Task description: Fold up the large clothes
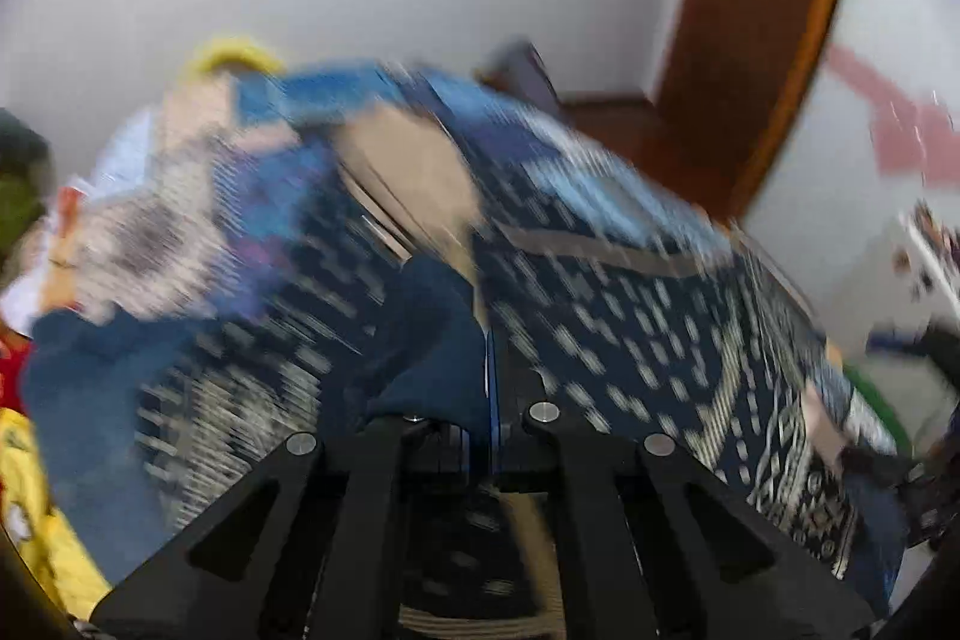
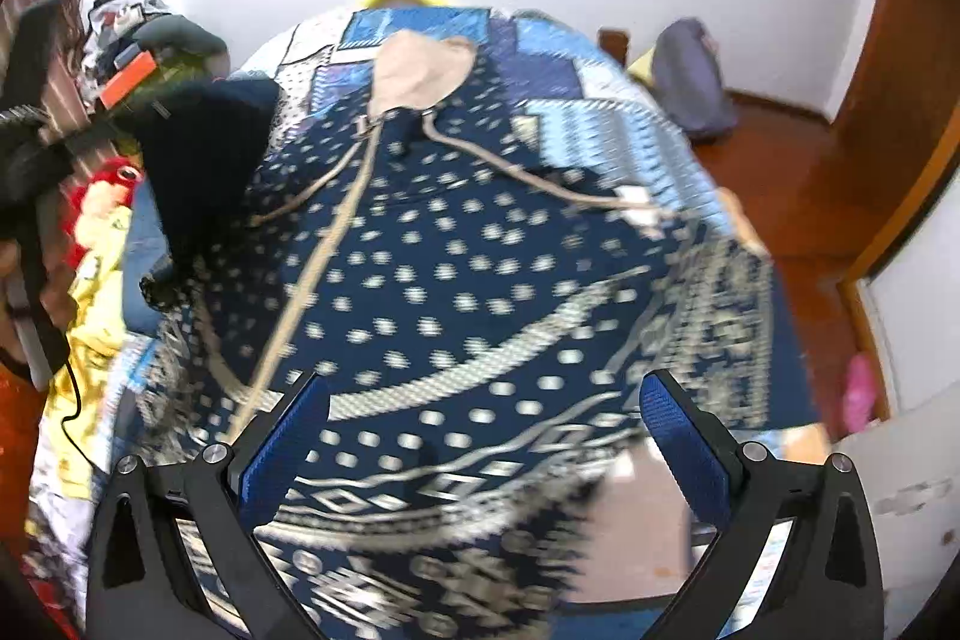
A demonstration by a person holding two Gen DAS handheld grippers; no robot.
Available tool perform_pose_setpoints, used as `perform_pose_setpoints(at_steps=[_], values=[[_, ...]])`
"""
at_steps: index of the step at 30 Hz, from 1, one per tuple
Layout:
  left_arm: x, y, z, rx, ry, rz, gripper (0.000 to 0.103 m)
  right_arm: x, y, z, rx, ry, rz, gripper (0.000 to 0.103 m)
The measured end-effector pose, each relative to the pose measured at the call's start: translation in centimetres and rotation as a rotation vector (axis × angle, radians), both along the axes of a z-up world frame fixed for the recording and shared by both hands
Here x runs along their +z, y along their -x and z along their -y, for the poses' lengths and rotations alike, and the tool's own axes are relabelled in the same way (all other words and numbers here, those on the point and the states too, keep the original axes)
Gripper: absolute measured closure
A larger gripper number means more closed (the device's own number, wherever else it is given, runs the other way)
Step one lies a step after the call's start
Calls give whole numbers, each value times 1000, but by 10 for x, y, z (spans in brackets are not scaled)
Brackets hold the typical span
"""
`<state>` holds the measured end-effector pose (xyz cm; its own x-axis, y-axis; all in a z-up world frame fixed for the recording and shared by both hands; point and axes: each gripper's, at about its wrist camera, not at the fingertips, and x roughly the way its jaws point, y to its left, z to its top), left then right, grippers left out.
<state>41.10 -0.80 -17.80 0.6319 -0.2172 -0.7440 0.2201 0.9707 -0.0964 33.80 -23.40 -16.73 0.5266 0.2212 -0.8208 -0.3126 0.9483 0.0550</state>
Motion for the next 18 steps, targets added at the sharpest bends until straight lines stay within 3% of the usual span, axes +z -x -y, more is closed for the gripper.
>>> perform_pose_setpoints(at_steps=[3,6,8,10,13,15,18], values=[[-38,5,34,-80,-23,-91,100,3,8,7,12,31,48,0],[-58,15,56,-111,-55,-135,98,4,16,10,23,69,76,0],[-65,20,61,-121,-52,-165,89,4,19,9,33,89,85,0],[-66,30,59,-133,-35,-194,67,6,22,6,47,100,92,0],[-56,54,42,-129,-24,-168,38,8,23,-3,66,98,103,0],[-46,72,22,-112,-36,-122,35,10,22,-12,83,93,107,0],[-36,81,-21,-22,-78,-77,23,10,18,-33,113,96,112,0]])
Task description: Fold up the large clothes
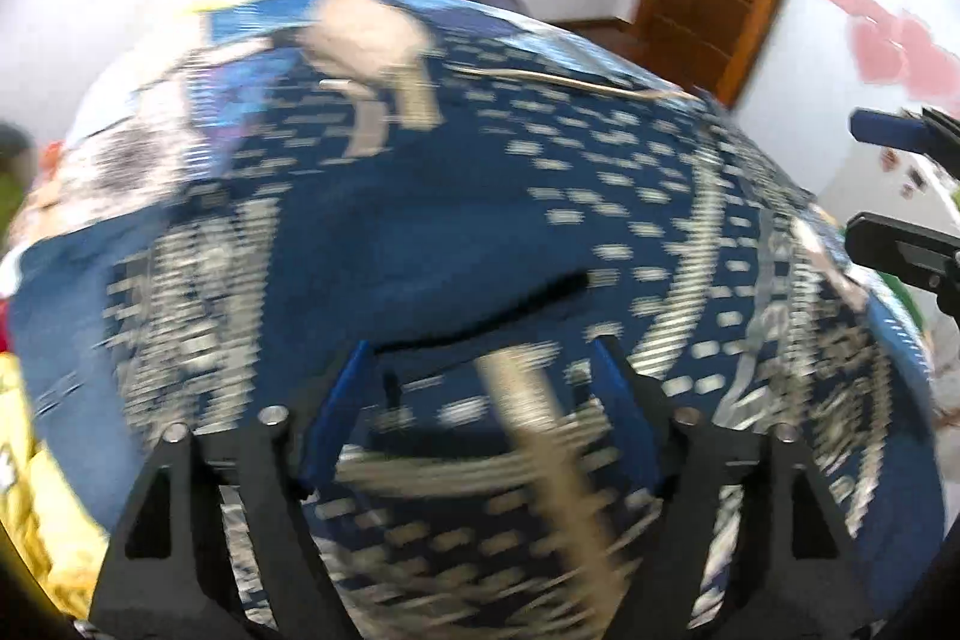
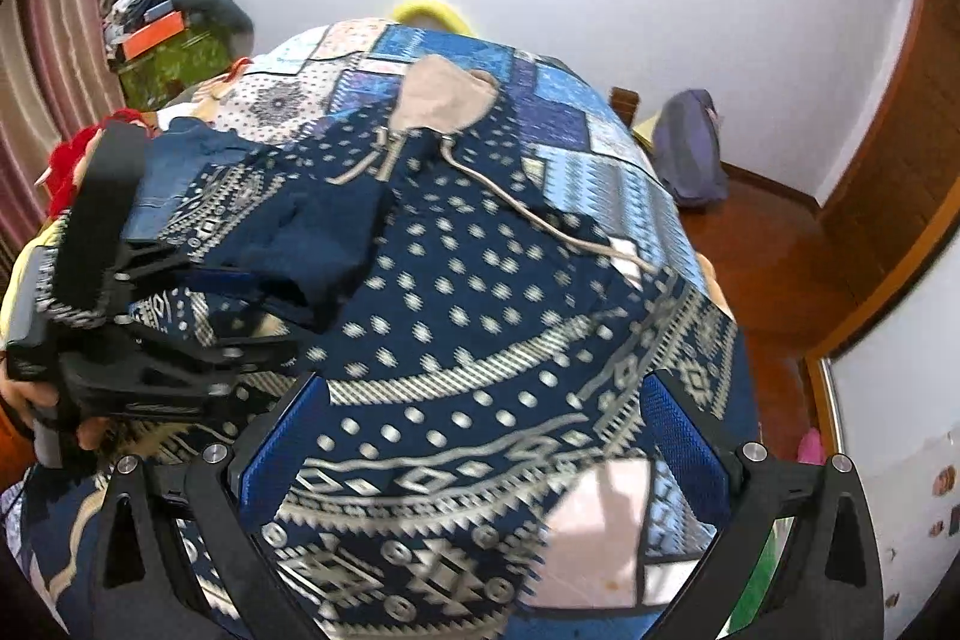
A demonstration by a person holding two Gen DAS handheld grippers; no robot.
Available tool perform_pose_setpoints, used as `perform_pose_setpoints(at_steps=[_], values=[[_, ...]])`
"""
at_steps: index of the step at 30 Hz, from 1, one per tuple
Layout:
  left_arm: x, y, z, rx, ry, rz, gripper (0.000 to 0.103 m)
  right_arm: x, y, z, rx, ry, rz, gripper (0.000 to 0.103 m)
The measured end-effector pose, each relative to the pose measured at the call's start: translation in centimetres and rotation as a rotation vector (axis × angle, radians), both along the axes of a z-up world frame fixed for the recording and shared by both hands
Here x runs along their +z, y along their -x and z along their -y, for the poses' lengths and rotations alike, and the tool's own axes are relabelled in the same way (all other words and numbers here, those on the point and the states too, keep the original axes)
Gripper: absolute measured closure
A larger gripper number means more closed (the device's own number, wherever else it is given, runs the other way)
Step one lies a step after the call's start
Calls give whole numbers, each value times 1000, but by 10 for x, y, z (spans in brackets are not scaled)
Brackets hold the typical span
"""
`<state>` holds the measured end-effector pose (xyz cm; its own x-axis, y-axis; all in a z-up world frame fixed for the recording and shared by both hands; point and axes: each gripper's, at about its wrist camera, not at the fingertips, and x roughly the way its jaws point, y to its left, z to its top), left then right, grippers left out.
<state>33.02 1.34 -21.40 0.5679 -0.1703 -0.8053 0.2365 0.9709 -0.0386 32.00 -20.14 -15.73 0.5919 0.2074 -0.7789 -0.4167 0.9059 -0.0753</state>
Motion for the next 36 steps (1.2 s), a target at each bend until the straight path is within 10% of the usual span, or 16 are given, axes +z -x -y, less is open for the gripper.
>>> perform_pose_setpoints(at_steps=[17,23,28,36], values=[[-58,-24,-154,335,-11,-85,18,-74,-58,-181,272,59,-155,5],[-88,-27,-155,360,41,-119,17,-111,-70,-205,287,174,-116,26],[-91,-23,-149,358,-1,-103,17,-95,-80,-186,217,72,-125,90],[-91,-27,-146,372,-31,-117,16,-47,-78,-107,45,-56,-78,91]])
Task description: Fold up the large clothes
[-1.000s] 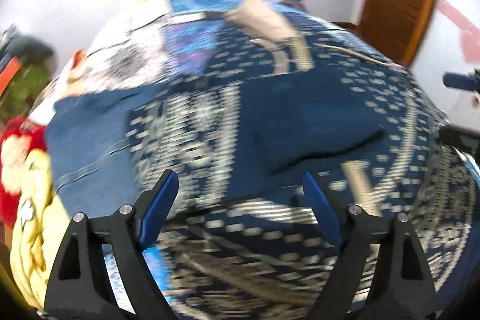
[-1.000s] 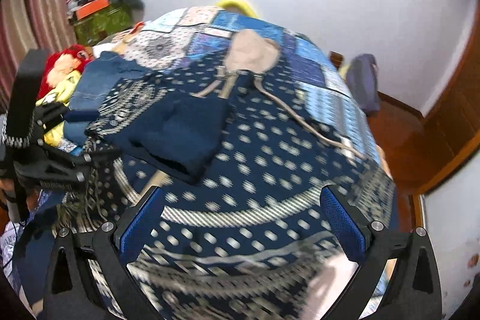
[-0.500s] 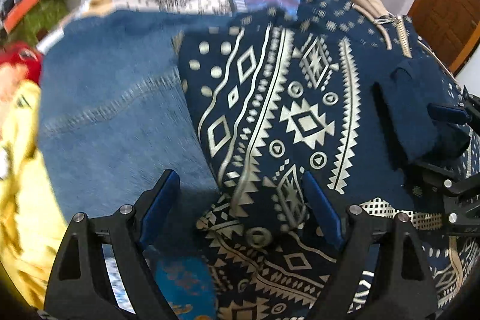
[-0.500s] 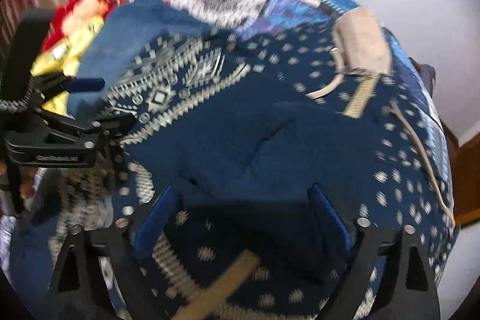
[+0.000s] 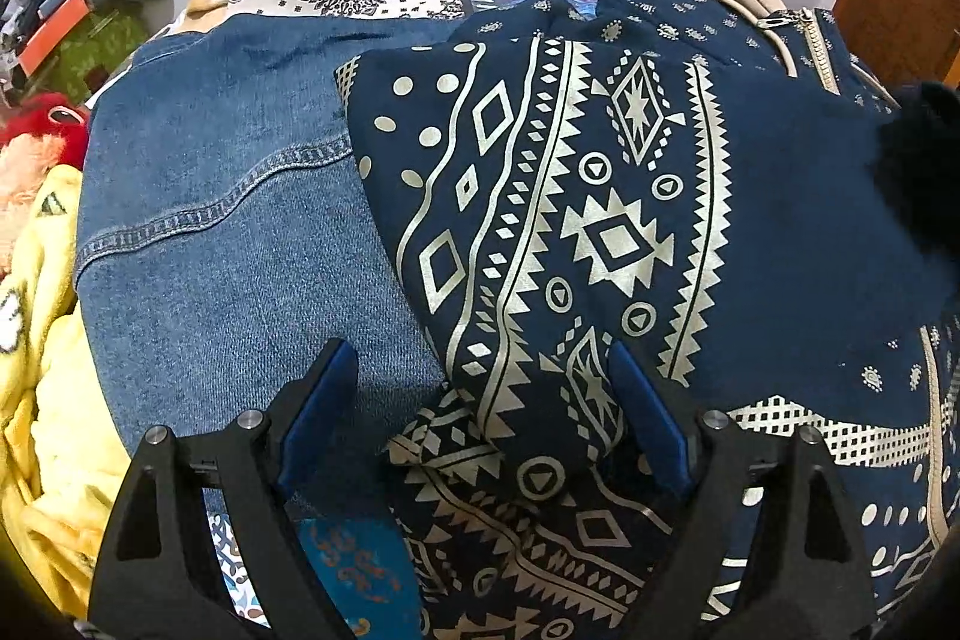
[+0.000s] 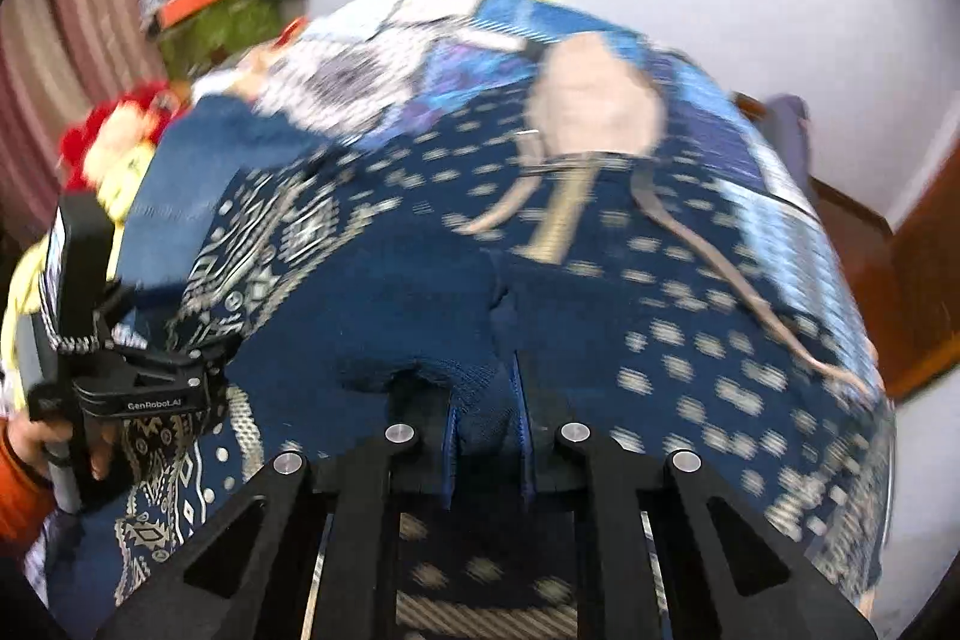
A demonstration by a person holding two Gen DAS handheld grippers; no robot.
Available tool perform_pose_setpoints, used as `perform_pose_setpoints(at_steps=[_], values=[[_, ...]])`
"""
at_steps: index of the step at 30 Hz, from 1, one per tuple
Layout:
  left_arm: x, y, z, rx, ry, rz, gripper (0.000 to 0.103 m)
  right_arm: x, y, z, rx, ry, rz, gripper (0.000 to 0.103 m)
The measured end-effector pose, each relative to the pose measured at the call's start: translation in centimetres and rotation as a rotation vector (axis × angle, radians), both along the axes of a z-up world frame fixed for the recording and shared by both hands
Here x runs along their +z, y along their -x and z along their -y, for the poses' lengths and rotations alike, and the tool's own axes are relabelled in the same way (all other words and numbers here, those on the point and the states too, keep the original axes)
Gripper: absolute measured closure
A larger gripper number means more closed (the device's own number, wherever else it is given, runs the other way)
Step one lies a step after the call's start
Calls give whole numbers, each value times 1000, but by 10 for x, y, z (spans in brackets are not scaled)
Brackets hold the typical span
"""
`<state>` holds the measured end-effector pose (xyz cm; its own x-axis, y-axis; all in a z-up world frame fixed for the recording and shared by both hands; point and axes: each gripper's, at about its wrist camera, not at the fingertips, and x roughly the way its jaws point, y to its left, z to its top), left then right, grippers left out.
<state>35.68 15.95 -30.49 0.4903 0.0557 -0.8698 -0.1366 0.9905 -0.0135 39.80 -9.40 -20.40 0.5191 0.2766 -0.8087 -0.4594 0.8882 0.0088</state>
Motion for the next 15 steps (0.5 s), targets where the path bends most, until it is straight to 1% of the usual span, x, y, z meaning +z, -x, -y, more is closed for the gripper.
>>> perform_pose_setpoints(at_steps=[3,5,8,9,11,13,15], values=[[0,-1,-1,12,5,-8,16,9,1,40,-77,-39,-9,91],[0,-2,-2,27,15,-13,16,8,0,67,-127,-61,-23,91],[-1,-2,-2,29,12,-18,16,-13,-11,99,-189,-47,-95,92],[-1,-3,-1,29,10,-20,15,-25,-15,108,-208,-32,-128,92],[-1,-3,-1,27,5,-25,15,-42,-19,119,-224,-20,-172,93],[-1,-5,-1,25,1,-28,15,-46,-19,128,-215,-57,-174,92],[-1,-6,-1,24,-3,-33,15,-46,-17,128,-212,-26,-157,92]])
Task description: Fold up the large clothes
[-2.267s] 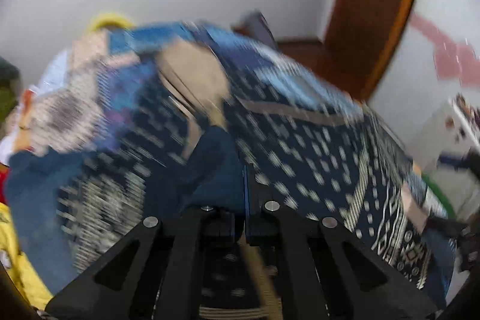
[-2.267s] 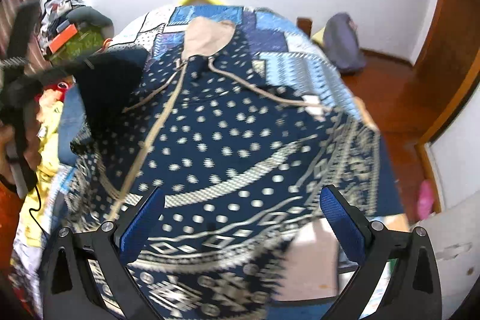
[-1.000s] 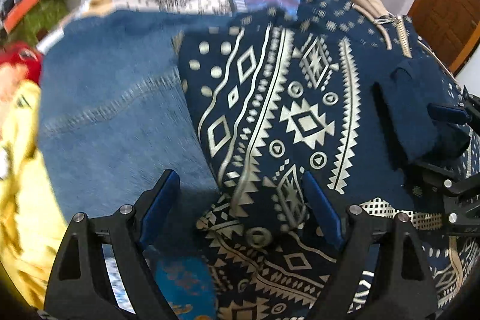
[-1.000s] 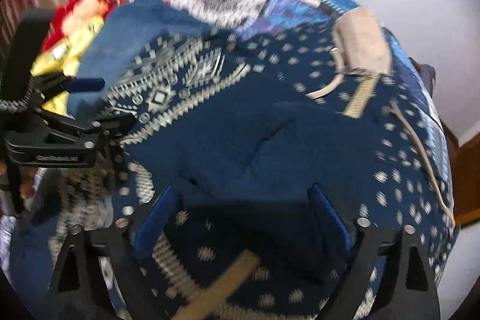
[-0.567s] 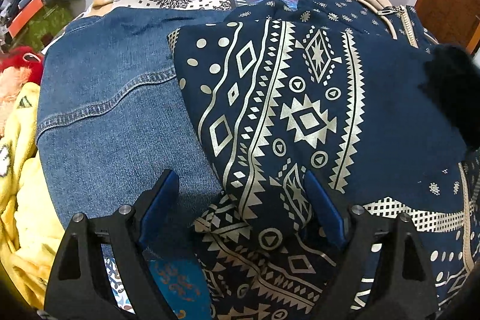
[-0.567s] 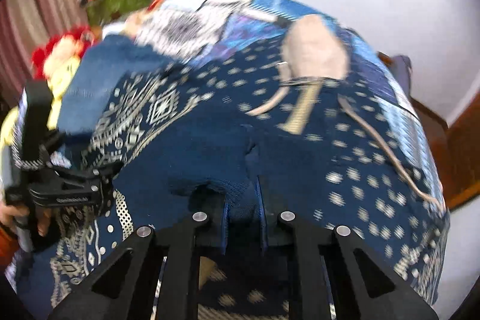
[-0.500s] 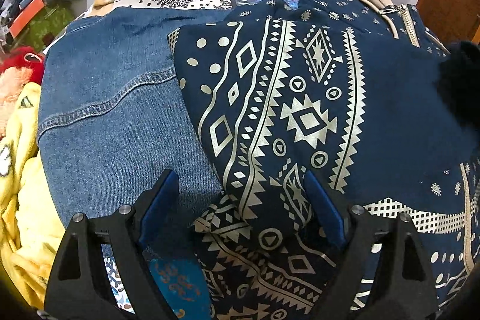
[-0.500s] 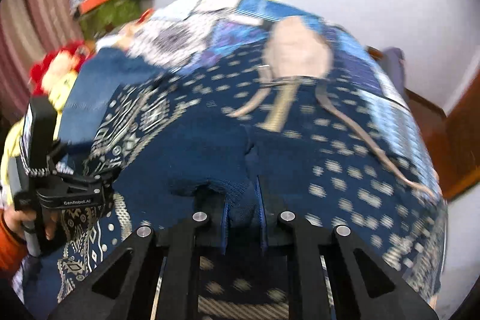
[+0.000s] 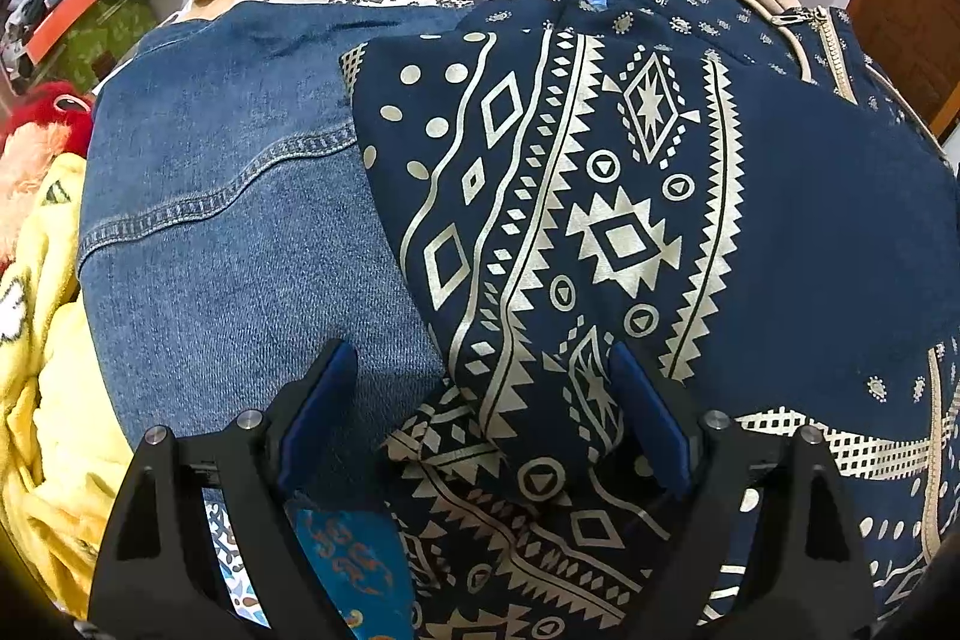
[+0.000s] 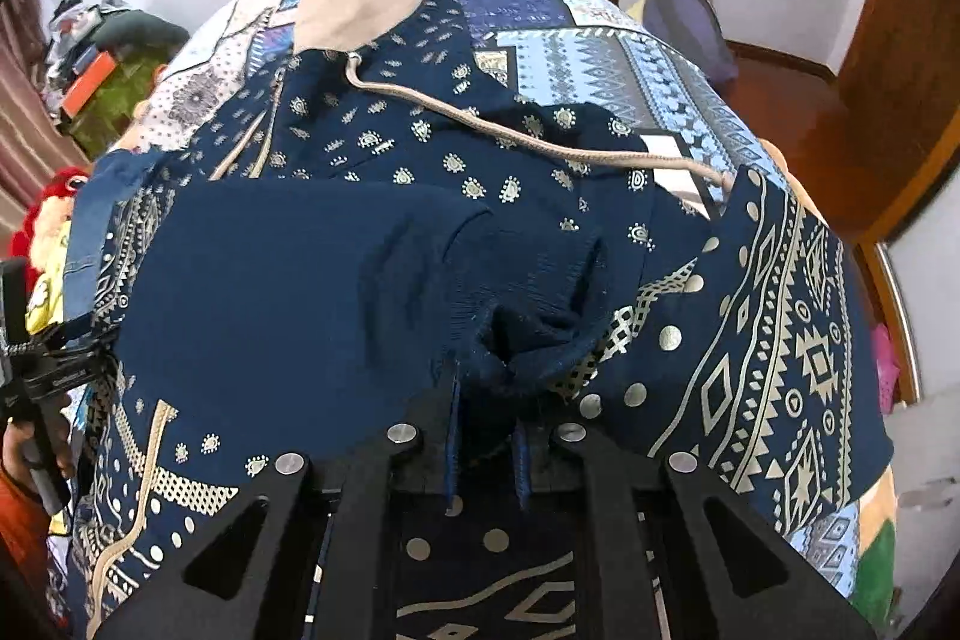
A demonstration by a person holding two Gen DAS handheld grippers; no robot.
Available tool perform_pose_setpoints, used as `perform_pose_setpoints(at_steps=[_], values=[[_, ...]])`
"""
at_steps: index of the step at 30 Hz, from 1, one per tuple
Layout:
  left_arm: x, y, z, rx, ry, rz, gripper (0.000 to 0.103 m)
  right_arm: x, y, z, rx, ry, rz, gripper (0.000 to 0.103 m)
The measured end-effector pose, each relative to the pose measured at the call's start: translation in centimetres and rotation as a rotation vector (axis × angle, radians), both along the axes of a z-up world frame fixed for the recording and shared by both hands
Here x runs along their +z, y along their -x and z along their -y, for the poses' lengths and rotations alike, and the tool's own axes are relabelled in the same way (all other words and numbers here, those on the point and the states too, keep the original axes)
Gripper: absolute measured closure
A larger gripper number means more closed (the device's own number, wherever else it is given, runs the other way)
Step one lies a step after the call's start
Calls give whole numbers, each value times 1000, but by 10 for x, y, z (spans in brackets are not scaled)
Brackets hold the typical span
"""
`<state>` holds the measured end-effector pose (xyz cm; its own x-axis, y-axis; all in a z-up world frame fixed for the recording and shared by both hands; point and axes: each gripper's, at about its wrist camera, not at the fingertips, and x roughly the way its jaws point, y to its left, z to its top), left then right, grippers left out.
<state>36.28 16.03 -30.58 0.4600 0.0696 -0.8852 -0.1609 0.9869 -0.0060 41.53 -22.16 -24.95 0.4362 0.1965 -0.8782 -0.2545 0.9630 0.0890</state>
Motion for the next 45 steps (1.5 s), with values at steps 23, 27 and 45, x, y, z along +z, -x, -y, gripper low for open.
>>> perform_pose_setpoints(at_steps=[23,27,45], values=[[98,6,57,-94,-72,137,15,79,67,154,-271,-104,71,11],[119,-9,95,-176,-56,187,15,72,69,184,-360,-114,66,11],[58,-71,230,-397,43,87,15,-53,11,246,-604,-481,-179,11]])
